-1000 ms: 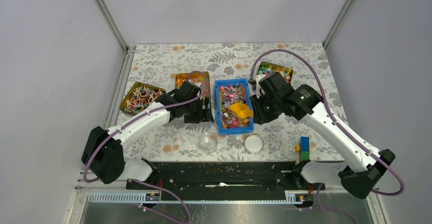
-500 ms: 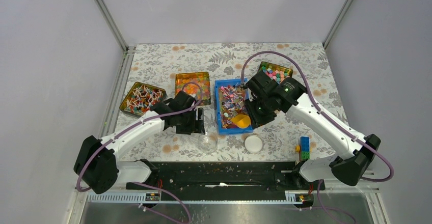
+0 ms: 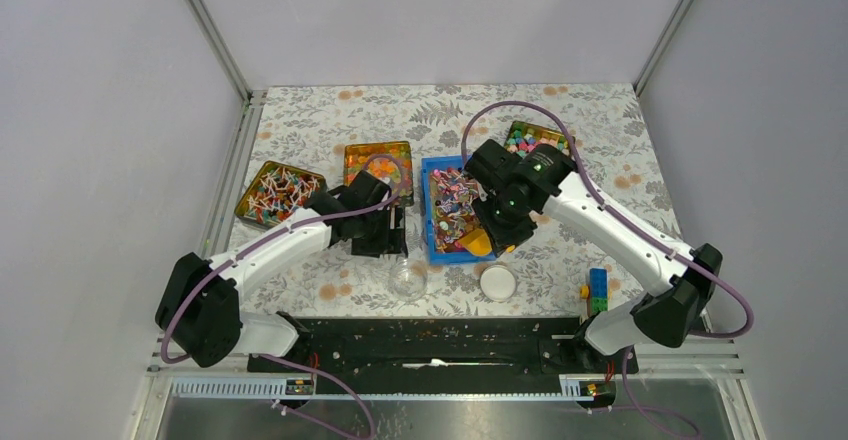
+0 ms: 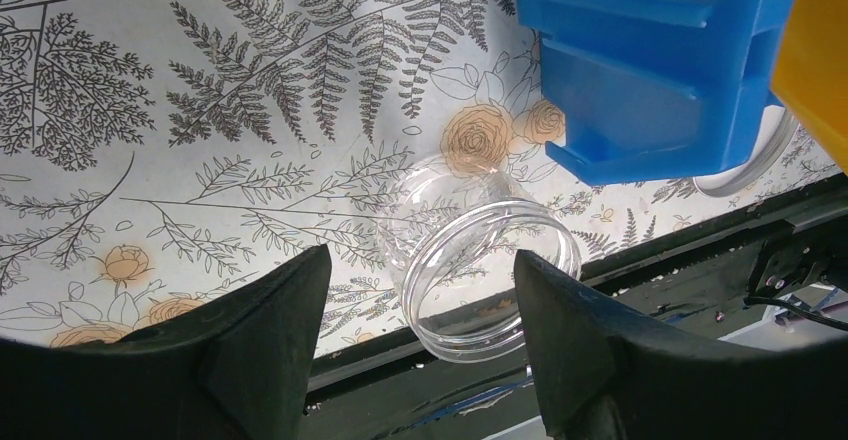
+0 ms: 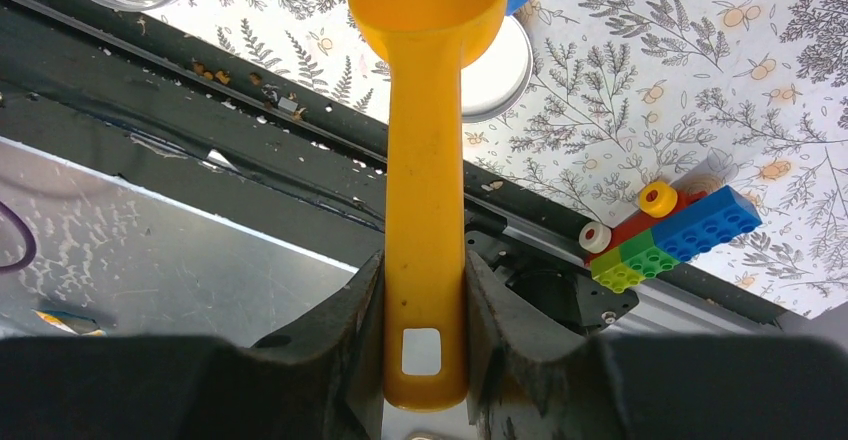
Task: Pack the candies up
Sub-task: Scoop the fake candies from the storage box.
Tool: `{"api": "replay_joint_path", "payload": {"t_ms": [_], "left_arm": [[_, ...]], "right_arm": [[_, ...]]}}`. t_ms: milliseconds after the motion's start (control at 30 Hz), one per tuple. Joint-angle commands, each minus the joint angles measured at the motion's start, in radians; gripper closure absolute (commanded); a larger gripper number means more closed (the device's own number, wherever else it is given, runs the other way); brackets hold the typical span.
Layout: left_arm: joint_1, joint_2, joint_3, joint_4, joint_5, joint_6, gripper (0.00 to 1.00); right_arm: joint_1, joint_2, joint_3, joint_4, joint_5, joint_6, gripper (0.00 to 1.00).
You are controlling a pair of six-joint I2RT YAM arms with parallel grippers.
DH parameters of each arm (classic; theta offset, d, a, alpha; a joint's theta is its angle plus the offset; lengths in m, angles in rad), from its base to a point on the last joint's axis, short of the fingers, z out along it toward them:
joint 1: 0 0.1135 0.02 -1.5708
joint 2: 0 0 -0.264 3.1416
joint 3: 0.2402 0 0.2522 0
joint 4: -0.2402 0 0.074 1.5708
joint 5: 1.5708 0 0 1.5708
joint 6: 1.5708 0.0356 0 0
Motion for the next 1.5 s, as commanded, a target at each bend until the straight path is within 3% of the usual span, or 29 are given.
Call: {"api": "replay_joint_path", "payload": {"t_ms": [0, 400, 733, 1000, 1467], "left_arm": [[0.0, -0.003, 0.034, 0.038, -0.009, 0.004, 0.32], [0.0, -0.032, -0.001, 0.059, -0.01, -0.017, 0.32], [0.0, -0.054, -0.038, 0.091, 0.001, -0.049, 0.32], [0.0, -0.064, -0.045, 0.166, 0.035, -0.122, 0.32], [0.0, 0.139, 0.107, 0.384, 0.128, -0.194, 0.33]], "right_arm": [[0.019, 0.031, 0.055, -0.055, 0.051, 0.008, 1.0], [0.028, 0.125, 0.042, 0.026, 0.077, -0.013, 1.0], [0.034, 0.176, -0.054, 0.242, 0.16, 0.003, 1.0], [0.031, 0.097, -0.242, 0.473, 0.214, 0.053, 1.0], [-0.005, 0.061, -0.299, 0.583, 0.238, 0.07, 1.0]]}}
